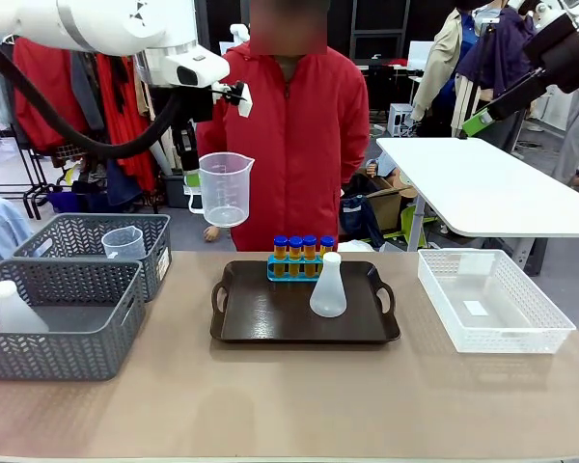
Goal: Prepare the laboratory tools.
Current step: Pick up one Large Measuring Cup and place it on the Handle tray.
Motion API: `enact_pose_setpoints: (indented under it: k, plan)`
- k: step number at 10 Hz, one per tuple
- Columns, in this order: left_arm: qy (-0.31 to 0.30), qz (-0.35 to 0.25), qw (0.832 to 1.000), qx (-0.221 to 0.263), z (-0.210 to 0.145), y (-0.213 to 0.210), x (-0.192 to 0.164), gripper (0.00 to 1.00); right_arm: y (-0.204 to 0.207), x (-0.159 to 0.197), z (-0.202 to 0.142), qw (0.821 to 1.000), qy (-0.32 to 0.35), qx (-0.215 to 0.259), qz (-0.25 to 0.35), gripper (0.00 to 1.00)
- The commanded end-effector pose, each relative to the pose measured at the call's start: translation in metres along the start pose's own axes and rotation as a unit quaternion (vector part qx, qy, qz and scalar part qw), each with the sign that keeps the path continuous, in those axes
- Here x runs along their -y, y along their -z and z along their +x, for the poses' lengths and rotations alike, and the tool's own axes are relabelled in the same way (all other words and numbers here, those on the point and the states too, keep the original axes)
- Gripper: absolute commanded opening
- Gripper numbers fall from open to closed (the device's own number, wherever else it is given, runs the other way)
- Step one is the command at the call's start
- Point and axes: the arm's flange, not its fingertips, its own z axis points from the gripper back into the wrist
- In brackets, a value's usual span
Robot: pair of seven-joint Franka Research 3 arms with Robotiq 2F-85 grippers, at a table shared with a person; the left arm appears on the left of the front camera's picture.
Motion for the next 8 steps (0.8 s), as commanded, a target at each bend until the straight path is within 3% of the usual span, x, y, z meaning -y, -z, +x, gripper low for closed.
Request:
enact_pose_setpoints:
  k: [1, 2, 7, 8]
  plan:
    - [-0.018, 0.006, 1.0, 0.015, -0.014, -0.009, -0.004, 0.0, -0.001, 0.0, 0.0, 1.0, -0.003, 0.004, 0.003, 1.0]
    - [0.0, 0.0, 1.0, 0.0, 0.0, 0.0, 0.0, 0.0, -0.001, 0.0, 0.0, 1.0, -0.003, 0.004, 0.003, 1.0]
    - [0.0, -0.001, 1.0, 0.001, 0.002, 0.0, 0.0, 0.0, -0.001, 0.0, 0.0, 1.0, -0.003, 0.004, 0.003, 1.0]
    - [0.054, -0.03, 0.998, -0.002, 0.001, 0.004, 0.006, 0.0, -0.001, 0.0, 0.0, 1.0, -0.003, 0.004, 0.003, 1.0]
